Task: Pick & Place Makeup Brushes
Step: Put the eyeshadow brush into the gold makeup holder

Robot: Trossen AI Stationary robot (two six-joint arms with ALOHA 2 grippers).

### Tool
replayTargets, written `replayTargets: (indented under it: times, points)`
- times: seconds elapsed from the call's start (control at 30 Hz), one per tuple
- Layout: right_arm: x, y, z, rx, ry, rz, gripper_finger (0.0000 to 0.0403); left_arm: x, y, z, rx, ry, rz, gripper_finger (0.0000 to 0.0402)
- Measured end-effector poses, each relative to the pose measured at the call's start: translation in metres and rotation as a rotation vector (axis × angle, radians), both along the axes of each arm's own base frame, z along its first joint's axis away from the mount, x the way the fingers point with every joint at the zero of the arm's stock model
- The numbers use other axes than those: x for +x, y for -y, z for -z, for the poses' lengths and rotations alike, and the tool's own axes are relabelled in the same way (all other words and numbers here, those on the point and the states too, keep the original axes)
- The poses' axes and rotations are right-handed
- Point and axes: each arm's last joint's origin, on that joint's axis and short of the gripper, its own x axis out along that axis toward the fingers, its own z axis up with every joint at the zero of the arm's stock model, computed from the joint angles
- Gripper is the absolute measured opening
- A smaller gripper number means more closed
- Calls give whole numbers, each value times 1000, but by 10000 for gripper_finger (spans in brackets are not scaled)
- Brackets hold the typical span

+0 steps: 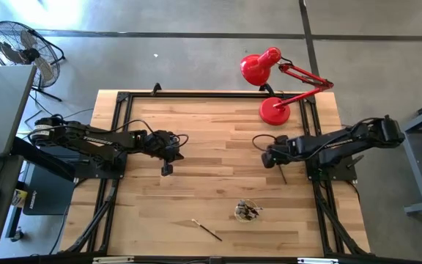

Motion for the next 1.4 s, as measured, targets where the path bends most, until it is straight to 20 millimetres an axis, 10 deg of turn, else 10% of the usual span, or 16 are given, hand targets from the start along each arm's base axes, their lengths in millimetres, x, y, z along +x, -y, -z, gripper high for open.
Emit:
replayTargets:
  times: [0.77, 1.4]
  points:
    - [28, -66, -42, -377, 299, -271, 1, -1, 0, 1, -34, -9, -30, 1]
    - [76, -22, -40, -257, 178, -395, 0, -1, 0, 1, 25, -13, 9, 1]
